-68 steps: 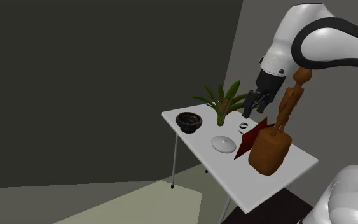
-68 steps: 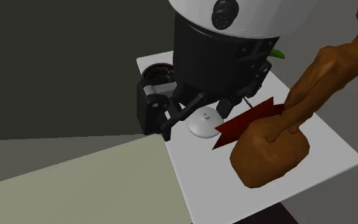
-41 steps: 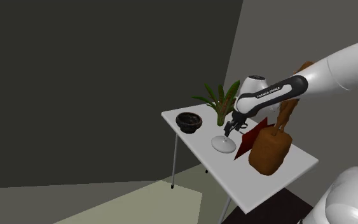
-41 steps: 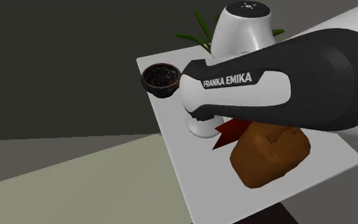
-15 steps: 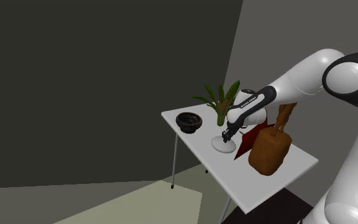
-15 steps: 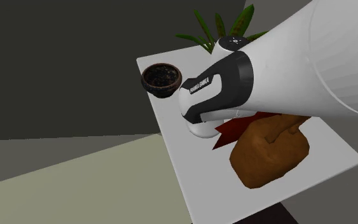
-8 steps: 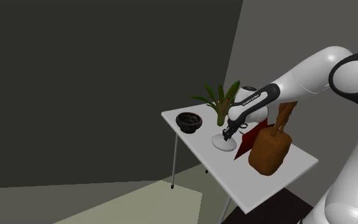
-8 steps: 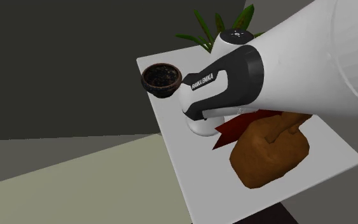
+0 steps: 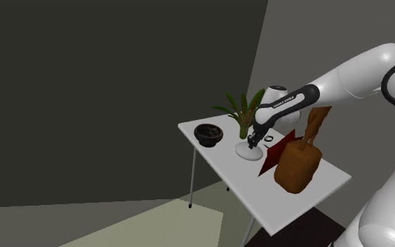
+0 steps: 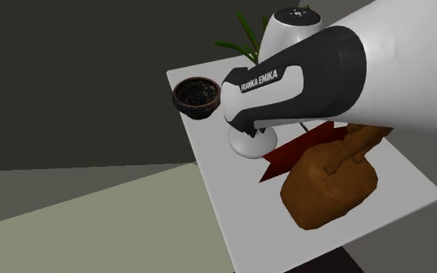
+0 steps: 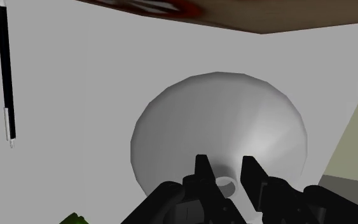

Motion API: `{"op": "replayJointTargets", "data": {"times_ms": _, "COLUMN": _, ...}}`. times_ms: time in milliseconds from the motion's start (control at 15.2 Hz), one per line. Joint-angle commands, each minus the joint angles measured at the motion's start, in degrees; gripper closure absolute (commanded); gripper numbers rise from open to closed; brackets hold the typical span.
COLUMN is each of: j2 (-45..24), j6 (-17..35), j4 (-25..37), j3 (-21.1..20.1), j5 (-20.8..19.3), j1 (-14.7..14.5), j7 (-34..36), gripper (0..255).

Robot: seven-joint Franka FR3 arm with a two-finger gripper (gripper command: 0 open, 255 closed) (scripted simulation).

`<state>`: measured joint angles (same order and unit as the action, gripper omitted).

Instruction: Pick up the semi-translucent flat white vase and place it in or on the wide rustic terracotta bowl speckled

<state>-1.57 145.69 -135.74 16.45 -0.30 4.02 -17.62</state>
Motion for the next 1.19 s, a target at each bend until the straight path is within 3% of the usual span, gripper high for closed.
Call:
{"op": "replayJointTargets", "data": {"times_ms": 0, "j2": 1.25, "j6": -1.51, "j4": 0.30, "j3": 0.00, "j5": -0.62, "j1": -0.06, "j7": 0.51, "gripper": 255}}
{"op": "replayJointTargets", "data": {"times_ms": 1122, "j2": 8.97, "j6": -14.95, "j4": 6.27, "j3": -0.46, "j5": -3.29, "j1": -0.03, "j7": 2.34, "gripper": 255}}
